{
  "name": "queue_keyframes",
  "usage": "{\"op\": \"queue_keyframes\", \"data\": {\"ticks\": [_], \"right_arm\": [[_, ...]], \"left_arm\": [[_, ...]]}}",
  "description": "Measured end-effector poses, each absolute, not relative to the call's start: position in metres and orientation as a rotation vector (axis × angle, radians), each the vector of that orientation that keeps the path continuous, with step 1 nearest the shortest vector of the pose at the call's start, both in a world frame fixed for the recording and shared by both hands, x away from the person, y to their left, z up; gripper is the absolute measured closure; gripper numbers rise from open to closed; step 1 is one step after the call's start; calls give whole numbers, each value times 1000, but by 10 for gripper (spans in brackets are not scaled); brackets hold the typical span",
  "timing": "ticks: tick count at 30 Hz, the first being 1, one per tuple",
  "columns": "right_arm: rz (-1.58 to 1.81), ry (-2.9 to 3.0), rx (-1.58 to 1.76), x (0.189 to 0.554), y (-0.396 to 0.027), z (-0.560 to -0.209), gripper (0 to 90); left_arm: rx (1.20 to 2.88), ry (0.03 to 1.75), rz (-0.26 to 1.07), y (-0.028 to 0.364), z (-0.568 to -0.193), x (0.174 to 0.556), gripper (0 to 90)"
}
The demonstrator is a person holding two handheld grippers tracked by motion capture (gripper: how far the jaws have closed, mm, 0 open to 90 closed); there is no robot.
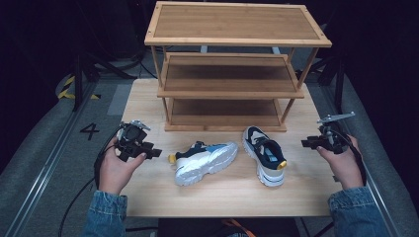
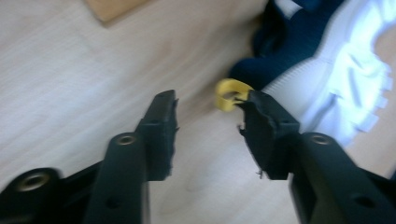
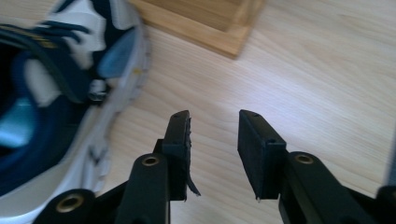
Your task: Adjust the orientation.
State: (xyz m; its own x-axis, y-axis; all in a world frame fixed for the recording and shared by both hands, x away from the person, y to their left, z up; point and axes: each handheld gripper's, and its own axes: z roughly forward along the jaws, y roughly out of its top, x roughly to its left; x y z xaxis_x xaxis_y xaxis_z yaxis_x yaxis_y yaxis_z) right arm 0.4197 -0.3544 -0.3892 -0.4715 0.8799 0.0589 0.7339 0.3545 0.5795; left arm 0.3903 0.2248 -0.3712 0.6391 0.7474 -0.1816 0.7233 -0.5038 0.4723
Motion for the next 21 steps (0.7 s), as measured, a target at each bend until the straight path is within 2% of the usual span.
{"op": "queue_keyframes", "data": {"ticks": [4, 8, 14, 18, 21], "right_arm": [[834, 2391, 1410, 415, -351, -385, 612], [753, 2410, 1354, 410, -346, -383, 615], [746, 2423, 1359, 407, -343, -387, 599], [853, 2439, 1422, 407, -340, -392, 677], [865, 2450, 1417, 407, -338, -392, 739]], "left_arm": [[2396, 1100, 51, 214, -368, 387, 522], [2432, 1061, 2, 202, -365, 387, 623], [2484, 999, 68, 183, -365, 384, 776], [2503, 943, 35, 172, -365, 382, 897], [2506, 929, -21, 168, -365, 382, 900]]}}
